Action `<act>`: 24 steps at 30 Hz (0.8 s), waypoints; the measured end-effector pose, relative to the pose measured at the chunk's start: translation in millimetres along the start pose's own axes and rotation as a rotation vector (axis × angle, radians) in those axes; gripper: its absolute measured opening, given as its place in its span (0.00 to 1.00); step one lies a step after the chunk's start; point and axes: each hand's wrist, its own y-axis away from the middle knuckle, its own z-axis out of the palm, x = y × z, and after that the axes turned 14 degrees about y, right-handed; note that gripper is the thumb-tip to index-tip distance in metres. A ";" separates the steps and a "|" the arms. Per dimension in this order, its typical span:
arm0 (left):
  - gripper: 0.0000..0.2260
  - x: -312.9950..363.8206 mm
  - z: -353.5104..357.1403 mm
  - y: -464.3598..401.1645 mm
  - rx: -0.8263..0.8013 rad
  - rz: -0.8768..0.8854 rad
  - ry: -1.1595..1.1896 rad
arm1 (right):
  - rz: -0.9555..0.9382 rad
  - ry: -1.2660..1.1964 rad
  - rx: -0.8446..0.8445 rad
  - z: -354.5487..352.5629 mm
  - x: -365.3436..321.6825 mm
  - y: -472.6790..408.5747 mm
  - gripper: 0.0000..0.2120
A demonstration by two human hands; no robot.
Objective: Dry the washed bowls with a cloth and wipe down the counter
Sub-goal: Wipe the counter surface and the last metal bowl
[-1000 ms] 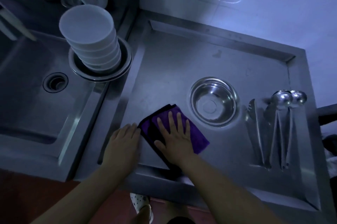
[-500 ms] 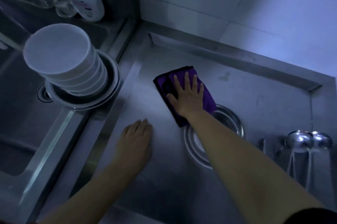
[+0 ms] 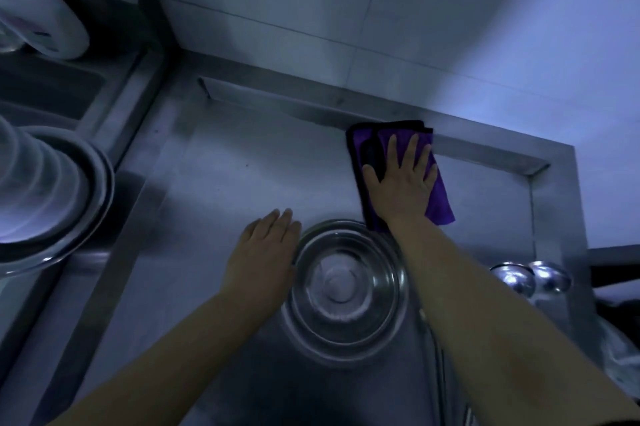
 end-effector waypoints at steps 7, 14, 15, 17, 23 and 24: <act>0.30 15.9 4.4 2.7 -0.060 0.016 -0.029 | 0.345 -0.047 -0.075 8.0 69.0 6.1 0.35; 0.34 -21.9 -18.8 37.4 -0.003 -0.102 0.012 | 0.711 -0.132 -0.236 -3.3 35.8 13.8 0.34; 0.34 -28.1 -20.6 41.4 -0.002 -0.127 0.012 | 0.735 -0.135 -0.251 -7.4 22.3 11.6 0.34; 0.34 -40.8 -20.5 47.6 0.006 -0.158 0.025 | 0.718 -0.133 -0.252 -15.2 -9.7 6.2 0.34; 0.35 -71.1 -14.7 50.6 0.021 -0.180 0.065 | 0.392 -0.134 -0.097 -22.9 -109.2 -11.5 0.37; 0.35 -75.0 -14.0 50.8 0.020 -0.179 0.076 | 0.336 -0.131 -0.072 -23.6 -125.8 -12.7 0.37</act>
